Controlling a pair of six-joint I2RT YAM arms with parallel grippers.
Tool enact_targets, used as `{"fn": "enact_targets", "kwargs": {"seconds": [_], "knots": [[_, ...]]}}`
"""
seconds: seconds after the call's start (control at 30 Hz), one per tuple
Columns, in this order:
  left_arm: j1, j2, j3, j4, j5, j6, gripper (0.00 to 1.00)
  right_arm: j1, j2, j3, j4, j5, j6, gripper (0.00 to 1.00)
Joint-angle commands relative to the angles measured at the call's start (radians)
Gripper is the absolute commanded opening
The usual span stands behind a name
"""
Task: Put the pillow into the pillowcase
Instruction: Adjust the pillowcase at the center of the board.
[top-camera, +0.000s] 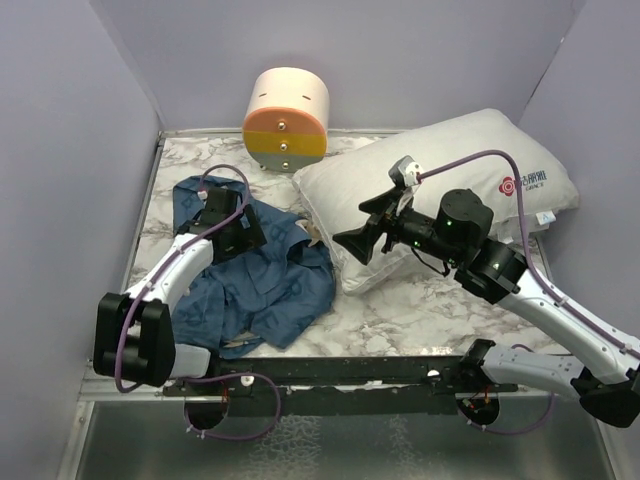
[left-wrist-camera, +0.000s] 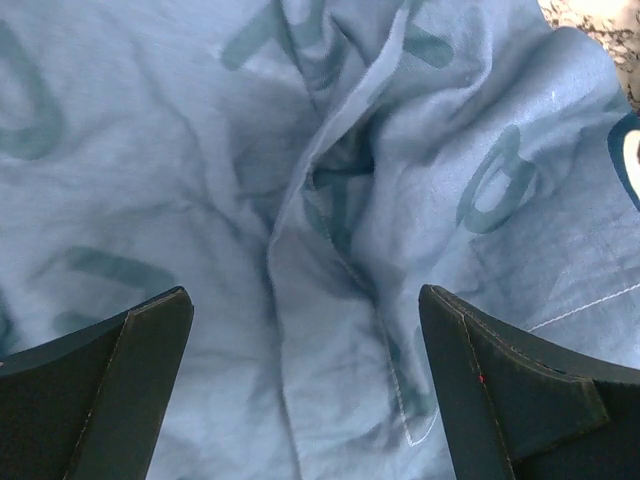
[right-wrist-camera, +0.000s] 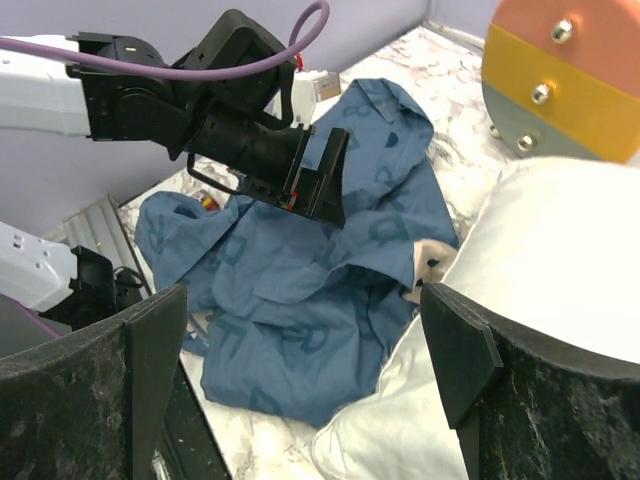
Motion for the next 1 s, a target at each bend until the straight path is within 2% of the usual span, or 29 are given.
{"fn": "enact_targets", "kwargs": {"seconds": [0.0, 0.07, 0.13, 0.17, 0.23, 0.27, 0.47, 0.6, 0.7, 0.73, 0.77, 0.8, 0.87, 0.9, 0.97], "knots": [[0.023, 0.07, -0.058, 0.188, 0.165, -0.081, 0.96, -0.002, -0.062, -0.042, -0.019, 0.07, 0.058, 1.0], [0.031, 0.102, -0.087, 0.24, 0.194, -0.107, 0.89, -0.002, -0.067, -0.045, -0.024, 0.069, 0.066, 1.0], [0.041, 0.121, -0.095, 0.267, 0.21, -0.122, 0.72, -0.001, -0.065, -0.043, -0.025, 0.059, 0.074, 1.0], [0.047, 0.123, -0.085, 0.267, 0.208, -0.128, 0.56, -0.002, -0.062, -0.04, -0.025, 0.054, 0.075, 1.0], [0.055, 0.107, -0.05, 0.249, 0.185, -0.136, 0.11, -0.001, -0.054, -0.031, -0.027, 0.045, 0.078, 1.0], [0.058, 0.091, -0.02, 0.234, 0.167, -0.137, 0.01, -0.002, -0.051, -0.027, -0.028, 0.04, 0.078, 1.0], [0.104, -0.02, 0.202, 0.23, 0.148, -0.215, 0.0, -0.002, -0.011, 0.001, -0.032, 0.017, 0.062, 1.0], [0.145, 0.045, 0.417, 0.268, 0.069, -0.335, 0.0, -0.003, 0.02, 0.026, -0.026, 0.002, 0.051, 1.0], [0.207, 0.122, 0.552, 0.402, -0.116, -0.496, 0.0, -0.001, 0.05, 0.057, -0.031, -0.02, 0.04, 1.0], [0.21, 0.152, 0.582, 0.466, -0.204, -0.522, 0.01, -0.002, 0.058, 0.068, -0.036, -0.027, 0.037, 1.0], [0.211, 0.193, 0.631, 0.496, -0.283, -0.523, 0.17, -0.002, 0.065, 0.077, -0.042, -0.03, 0.035, 1.0], [0.218, 0.24, 0.706, 0.475, -0.35, -0.507, 0.39, -0.002, 0.068, 0.079, -0.045, -0.032, 0.034, 1.0], [0.22, 0.357, 0.942, 0.212, -0.451, -0.417, 0.73, -0.001, 0.067, 0.072, -0.046, -0.038, 0.038, 1.0], [0.22, 0.434, 1.074, 0.052, -0.502, -0.393, 0.85, -0.002, 0.068, 0.065, -0.045, -0.048, 0.047, 1.0], [0.22, 0.519, 1.258, -0.212, -0.578, -0.343, 0.98, -0.002, 0.076, 0.039, -0.045, -0.088, 0.067, 0.99]]}}
